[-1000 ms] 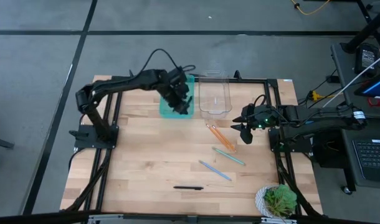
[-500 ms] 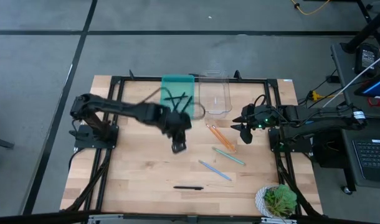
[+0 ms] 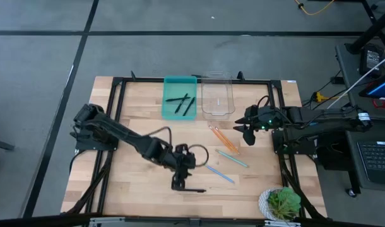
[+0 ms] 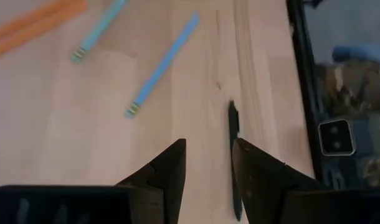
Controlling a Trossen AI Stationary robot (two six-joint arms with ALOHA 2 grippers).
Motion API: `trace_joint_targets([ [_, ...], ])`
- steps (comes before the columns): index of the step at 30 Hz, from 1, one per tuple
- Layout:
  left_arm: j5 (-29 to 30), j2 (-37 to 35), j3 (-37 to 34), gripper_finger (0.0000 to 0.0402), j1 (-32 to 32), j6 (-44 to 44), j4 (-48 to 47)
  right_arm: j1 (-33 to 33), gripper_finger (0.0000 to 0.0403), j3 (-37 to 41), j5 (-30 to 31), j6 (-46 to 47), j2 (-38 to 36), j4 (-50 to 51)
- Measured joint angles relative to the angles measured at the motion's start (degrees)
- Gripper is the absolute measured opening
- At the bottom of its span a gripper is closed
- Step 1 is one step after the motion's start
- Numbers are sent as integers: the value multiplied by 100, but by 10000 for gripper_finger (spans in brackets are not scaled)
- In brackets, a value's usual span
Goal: Sort pens & pencils
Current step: Put the black pen into the light blue bin
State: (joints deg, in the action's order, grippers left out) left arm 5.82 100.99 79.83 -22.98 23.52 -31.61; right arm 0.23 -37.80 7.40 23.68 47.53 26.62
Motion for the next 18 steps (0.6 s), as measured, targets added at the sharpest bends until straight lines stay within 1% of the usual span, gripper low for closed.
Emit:
trace_joint_targets([
  [1,-59,105,-10,126,-48,64,-48,-2,162,0,0,0,-2,-38],
  [8,-400,889,-9,126,-327,141,408,0,162,0,0,-2,0,-65],
  [16,-526,1295,-7,126,-576,32,853,0,162,0,2,4,0,-63],
  [18,-415,1350,-7,126,-629,34,793,0,162,0,0,11,0,-63],
])
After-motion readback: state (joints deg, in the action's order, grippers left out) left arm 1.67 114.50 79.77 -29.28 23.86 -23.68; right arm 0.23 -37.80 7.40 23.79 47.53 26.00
